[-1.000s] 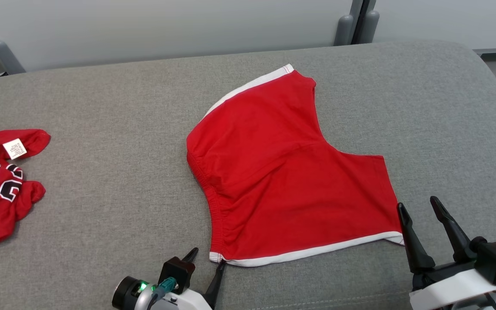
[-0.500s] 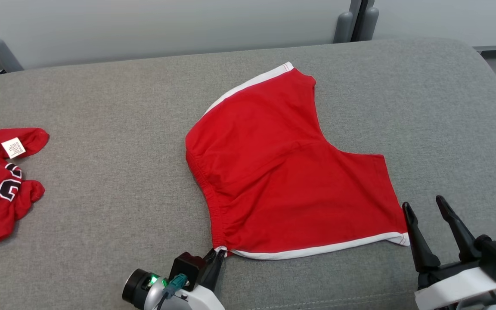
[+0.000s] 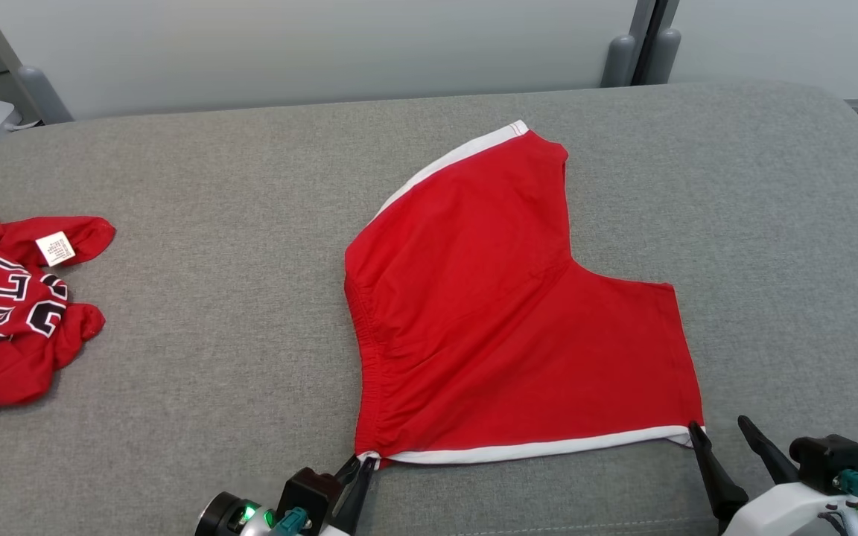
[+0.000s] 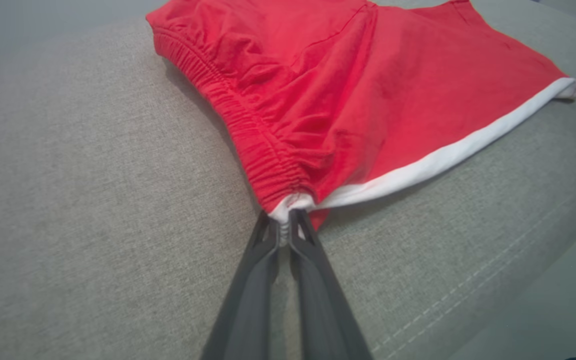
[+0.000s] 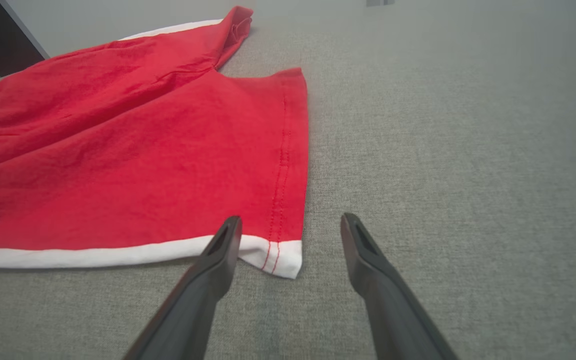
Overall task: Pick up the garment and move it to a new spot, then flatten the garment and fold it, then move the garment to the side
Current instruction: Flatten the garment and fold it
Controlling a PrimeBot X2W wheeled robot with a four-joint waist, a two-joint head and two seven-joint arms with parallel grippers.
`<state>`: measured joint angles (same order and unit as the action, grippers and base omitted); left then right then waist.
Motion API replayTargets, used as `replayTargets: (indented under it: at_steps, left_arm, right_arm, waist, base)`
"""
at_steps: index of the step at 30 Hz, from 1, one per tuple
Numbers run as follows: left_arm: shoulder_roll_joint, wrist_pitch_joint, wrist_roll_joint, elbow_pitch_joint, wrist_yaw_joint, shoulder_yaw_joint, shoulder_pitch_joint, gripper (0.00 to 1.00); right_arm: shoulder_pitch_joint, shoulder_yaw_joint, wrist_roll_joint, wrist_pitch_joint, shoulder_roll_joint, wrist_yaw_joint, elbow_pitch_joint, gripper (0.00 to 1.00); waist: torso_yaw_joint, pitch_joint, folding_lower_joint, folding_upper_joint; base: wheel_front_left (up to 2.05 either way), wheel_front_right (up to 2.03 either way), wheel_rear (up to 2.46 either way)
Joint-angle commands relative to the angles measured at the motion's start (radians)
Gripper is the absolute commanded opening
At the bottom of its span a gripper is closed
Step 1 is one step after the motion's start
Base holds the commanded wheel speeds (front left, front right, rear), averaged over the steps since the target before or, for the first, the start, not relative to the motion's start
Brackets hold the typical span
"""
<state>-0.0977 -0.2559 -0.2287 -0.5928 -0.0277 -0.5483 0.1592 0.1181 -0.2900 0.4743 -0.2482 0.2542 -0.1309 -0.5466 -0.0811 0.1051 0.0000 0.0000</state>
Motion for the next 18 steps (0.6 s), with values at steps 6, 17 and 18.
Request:
replayTargets:
  at_steps: [6,17,18]
  left_arm:
    - [-0.008,-0.006,0.016,0.032,-0.002,0.03,0.017,0.0]
    - [0.005,-0.006,0.033,0.045,0.011,0.01,0.041,0.0]
    - [0.002,-0.006,0.032,0.046,0.012,0.012,0.041,0.0]
  right_arm:
    - [0.071,-0.079,0.065,-0.014,0.004,0.0,-0.103,1.0]
    - [0.147,-0.179,0.094,-0.014,-0.011,0.0,-0.199,0.0]
    - [0.146,-0.174,0.09,-0.014,-0.003,0.0,-0.192,0.0]
  waist:
    - [0.022,0.005,0.0,0.0]
    - [0.034,0.028,0.0,0.0]
    - [0.033,0.026,0.0,0.0]
  base:
    - [0.0,0.0,0.0]
    - [0.0,0.0,0.0]
    - [0.0,0.0,0.0]
